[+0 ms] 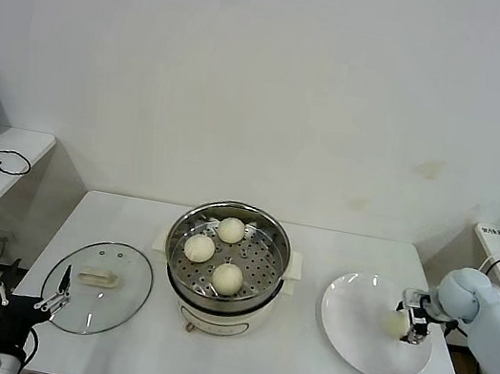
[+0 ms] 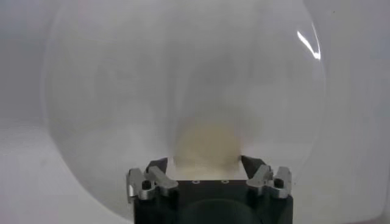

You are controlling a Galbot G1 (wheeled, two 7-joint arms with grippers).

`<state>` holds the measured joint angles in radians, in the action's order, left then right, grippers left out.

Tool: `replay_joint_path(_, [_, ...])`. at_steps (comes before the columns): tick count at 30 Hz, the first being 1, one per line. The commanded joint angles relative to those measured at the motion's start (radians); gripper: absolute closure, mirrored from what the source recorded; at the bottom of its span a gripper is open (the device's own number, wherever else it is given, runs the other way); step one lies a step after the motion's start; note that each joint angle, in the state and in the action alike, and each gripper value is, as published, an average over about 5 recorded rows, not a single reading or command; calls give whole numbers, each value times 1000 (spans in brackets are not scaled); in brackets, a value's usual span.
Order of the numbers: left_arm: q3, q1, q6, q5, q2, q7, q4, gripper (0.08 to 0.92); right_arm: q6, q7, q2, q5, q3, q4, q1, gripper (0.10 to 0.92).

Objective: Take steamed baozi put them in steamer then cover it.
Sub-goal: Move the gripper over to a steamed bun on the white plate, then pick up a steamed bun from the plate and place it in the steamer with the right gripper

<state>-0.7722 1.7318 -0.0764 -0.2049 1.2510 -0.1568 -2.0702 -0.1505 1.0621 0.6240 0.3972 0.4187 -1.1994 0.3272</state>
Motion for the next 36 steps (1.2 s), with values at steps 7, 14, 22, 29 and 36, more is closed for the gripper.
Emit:
replay_joint_path(7, [-3,5,-2,-1,1,-1,1,177,-9,12,-2,8,-9,-6,-2,422])
replay_joint_path(14, [4,-5,1,0,4,-2,2,177,-47,56,-85,-96,62,-108,-127,436])
replay_joint_path(22, [14,-15,4,0,1,-2,2,177,-137,65,-157,-335,323,-253,-477,433])
replay_joint_path(29, [31,-29,4,0,3,-3,7,177,-252,1,-69,-577,614,-349,-864,423])
replay_joint_path(36, [39,-38,3,-1,9,-4,8,177,-383,-107,151,-756,750,-361,-997,417])
